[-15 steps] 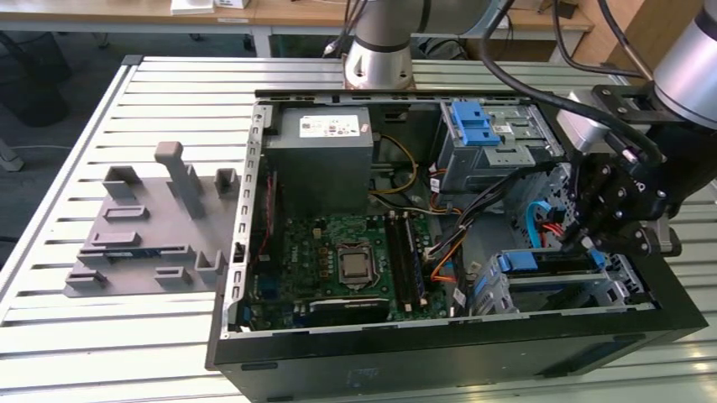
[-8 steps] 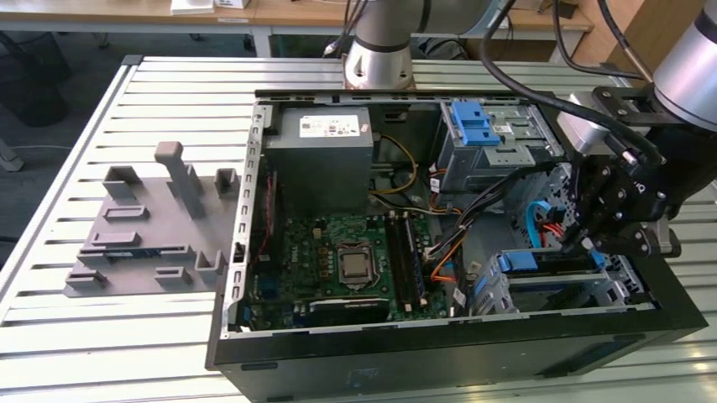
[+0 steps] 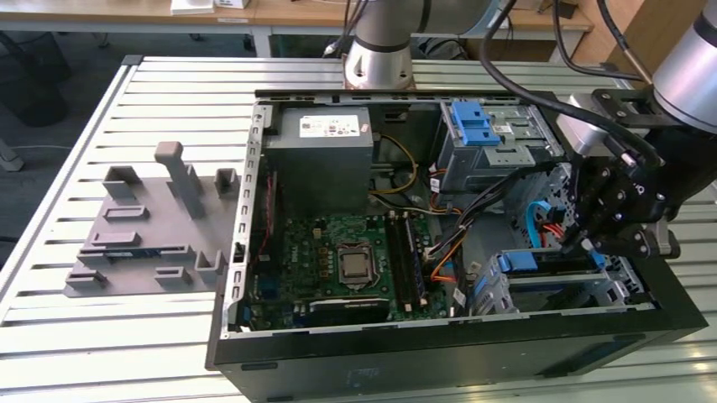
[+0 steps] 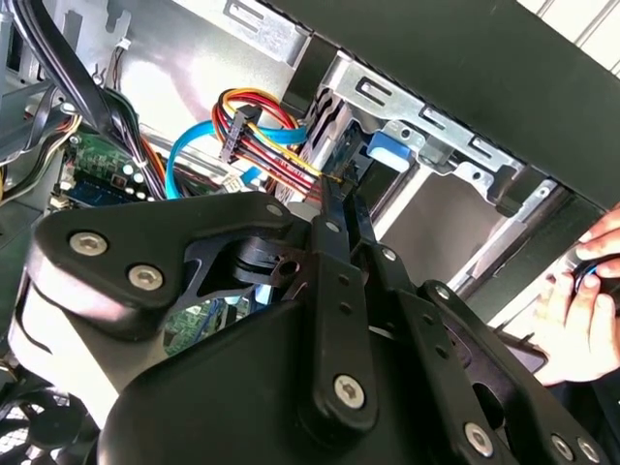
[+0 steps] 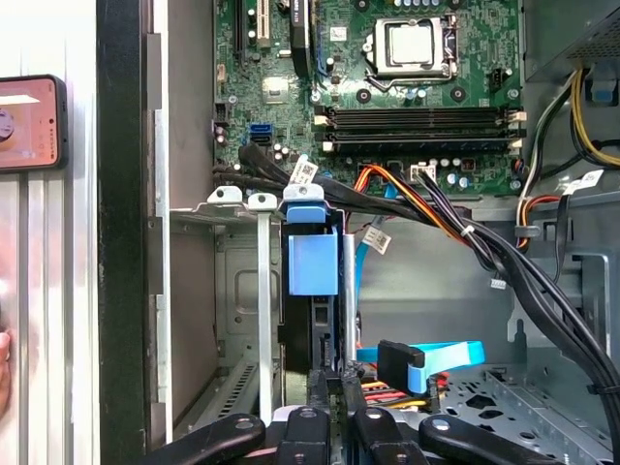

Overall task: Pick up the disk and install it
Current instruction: 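Insert the first disk wire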

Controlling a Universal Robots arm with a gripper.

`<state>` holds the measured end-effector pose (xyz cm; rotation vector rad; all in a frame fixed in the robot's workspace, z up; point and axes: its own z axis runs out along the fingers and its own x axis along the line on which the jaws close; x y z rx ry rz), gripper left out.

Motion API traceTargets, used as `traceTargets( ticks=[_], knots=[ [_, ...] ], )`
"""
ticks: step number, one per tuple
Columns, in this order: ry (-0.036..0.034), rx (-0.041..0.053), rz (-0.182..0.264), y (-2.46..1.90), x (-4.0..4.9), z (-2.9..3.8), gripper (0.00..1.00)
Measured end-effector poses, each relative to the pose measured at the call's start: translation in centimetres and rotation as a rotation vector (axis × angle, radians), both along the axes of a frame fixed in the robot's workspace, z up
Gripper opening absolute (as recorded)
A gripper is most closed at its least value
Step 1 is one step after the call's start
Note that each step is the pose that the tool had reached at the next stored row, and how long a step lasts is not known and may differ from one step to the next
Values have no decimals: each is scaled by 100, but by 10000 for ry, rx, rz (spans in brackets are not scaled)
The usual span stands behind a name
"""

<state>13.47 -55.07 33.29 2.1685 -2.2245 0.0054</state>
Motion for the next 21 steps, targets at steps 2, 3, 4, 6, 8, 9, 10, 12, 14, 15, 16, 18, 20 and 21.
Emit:
traceTargets(
  ticks=[2,3,4,6,8,9,10,12,14,15,16,18,20,21],
  knots=[
    [1,-1,-2,-1,0,-4,16],
    [0,-1,-4,-2,0,-6,16],
    [1,-2,-6,-2,1,-7,16],
    [1,-1,-8,-4,1,-9,16],
    [1,0,-9,-5,1,-9,16],
    [1,0,-9,-6,2,-9,16],
    [2,0,-8,-7,2,-9,16],
    [4,3,-9,-8,1,-7,16],
    [8,6,-9,-8,1,-5,16],
    [9,6,-9,-8,2,-4,16],
    [9,3,-10,-9,2,-2,16],
    [12,0,-11,-9,2,4,16],
    [16,2,-11,-9,2,7,16],
    [17,3,-11,-9,2,7,16]
  ],
)
